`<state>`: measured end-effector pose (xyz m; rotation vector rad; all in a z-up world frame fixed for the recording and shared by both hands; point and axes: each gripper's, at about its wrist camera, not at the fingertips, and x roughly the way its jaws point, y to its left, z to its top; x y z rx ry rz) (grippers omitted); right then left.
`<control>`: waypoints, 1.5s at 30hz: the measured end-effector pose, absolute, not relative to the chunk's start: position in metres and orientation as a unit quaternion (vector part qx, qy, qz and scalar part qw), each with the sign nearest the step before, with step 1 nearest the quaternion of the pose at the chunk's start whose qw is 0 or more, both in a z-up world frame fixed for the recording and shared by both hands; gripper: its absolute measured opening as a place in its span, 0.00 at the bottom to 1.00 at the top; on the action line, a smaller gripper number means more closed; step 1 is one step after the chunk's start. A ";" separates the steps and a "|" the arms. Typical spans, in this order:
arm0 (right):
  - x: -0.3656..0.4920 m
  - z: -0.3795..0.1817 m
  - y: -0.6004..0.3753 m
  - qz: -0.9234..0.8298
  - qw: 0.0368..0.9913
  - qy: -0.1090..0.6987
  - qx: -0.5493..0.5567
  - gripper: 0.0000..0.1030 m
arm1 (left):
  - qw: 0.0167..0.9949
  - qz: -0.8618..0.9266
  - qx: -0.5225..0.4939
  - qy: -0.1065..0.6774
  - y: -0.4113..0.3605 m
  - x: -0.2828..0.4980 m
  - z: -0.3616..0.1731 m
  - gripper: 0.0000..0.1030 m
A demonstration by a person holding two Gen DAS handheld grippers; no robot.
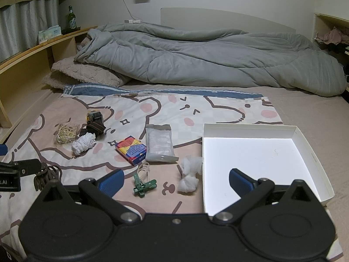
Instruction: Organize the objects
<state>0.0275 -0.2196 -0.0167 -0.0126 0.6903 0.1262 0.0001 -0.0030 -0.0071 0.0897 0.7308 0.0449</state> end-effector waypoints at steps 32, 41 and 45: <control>0.028 -0.016 -0.218 0.062 0.938 0.340 -0.009 1.00 | 0.932 0.021 0.043 0.359 0.000 -0.001 -0.004 1.00; 0.027 -0.014 -0.217 0.061 0.938 0.341 -0.011 1.00 | 0.932 0.022 0.042 0.360 0.001 -0.001 -0.003 1.00; 0.027 -0.014 -0.217 0.061 0.938 0.341 -0.011 1.00 | 0.932 0.021 0.041 0.361 0.001 -0.001 -0.003 1.00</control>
